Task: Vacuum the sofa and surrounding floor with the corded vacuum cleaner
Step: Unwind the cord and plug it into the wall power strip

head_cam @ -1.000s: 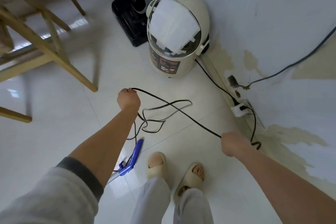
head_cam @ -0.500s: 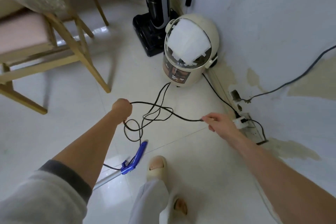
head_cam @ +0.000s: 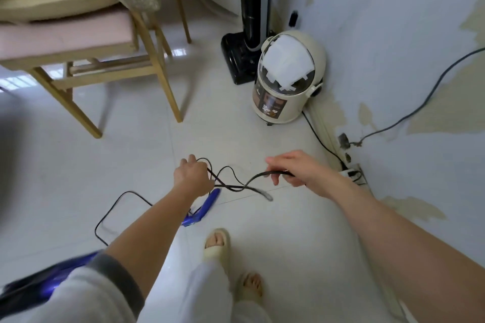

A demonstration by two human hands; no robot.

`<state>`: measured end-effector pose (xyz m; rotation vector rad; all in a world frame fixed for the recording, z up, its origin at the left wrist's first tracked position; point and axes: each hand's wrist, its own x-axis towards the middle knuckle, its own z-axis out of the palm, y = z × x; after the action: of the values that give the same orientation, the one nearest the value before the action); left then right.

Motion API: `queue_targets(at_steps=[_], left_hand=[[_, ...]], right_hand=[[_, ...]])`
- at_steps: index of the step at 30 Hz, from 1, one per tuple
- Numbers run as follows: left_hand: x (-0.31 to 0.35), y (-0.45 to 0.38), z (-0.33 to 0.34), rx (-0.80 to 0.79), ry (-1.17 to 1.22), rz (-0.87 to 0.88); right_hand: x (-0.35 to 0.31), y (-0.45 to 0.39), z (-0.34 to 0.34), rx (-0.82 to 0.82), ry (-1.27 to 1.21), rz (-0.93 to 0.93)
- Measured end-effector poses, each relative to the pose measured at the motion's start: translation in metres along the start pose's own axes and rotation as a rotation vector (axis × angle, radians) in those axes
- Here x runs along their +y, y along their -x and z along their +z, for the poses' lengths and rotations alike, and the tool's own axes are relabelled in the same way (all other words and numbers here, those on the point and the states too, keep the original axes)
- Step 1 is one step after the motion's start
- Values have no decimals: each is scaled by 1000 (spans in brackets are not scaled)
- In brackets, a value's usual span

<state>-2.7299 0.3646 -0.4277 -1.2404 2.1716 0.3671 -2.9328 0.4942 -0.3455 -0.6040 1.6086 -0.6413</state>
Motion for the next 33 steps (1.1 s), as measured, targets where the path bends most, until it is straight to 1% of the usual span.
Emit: queue_targets(at_steps=[2, 3, 5, 7, 9, 11, 13, 14, 15, 18, 19, 21, 22, 24, 25, 26, 28, 29, 30, 33], left_hand=[[-3, 13, 14, -4, -89, 54], [-5, 21, 26, -27, -153, 103], [-3, 30, 46, -41, -252, 197], [3, 38, 63, -4, -302, 239], [13, 45, 79, 34, -315, 269], [24, 46, 93, 23, -324, 303], [34, 45, 95, -13, -302, 329], [38, 44, 95, -42, -211, 327], [41, 43, 90, -79, -38, 315], [36, 47, 70, -319, 741, 228], [31, 48, 62, -343, 944, 211], [19, 48, 46, -261, 1247, 131], [13, 47, 38, -189, 1400, 34], [1, 41, 24, -13, 1547, -161], [-4, 39, 18, 44, 1594, -221], [-8, 35, 12, 81, 1672, -254], [-9, 28, -1, 112, 1877, -276], [-9, 26, -5, 123, 1921, -278], [-7, 24, -9, 124, 1922, -280], [-13, 10, 4, 107, 1674, -368]], right_hand=[[-9, 12, 9, -42, 134, -29], [-11, 19, 14, -51, 158, -47], [-14, 30, 14, -93, 119, -83], [-14, 42, 14, -136, 81, -76], [-12, 49, 17, -164, 112, -50], [-6, 51, 25, -178, 218, -2], [2, 46, 32, -204, 401, 62], [10, 45, 36, -235, 489, 108], [16, 42, 39, -280, 551, 161], [46, 40, 50, -380, 672, 341], [56, 40, 53, -382, 732, 364], [69, 40, 54, -362, 872, 349], [76, 41, 52, -337, 982, 350], [89, 47, 46, -225, 1275, 366], [97, 50, 43, -144, 1388, 390], [107, 52, 38, -74, 1458, 419], [122, 53, 28, 14, 1546, 495], [127, 54, 25, 48, 1567, 524], [133, 53, 23, 78, 1570, 538], [149, 49, 25, 100, 1569, 513]])
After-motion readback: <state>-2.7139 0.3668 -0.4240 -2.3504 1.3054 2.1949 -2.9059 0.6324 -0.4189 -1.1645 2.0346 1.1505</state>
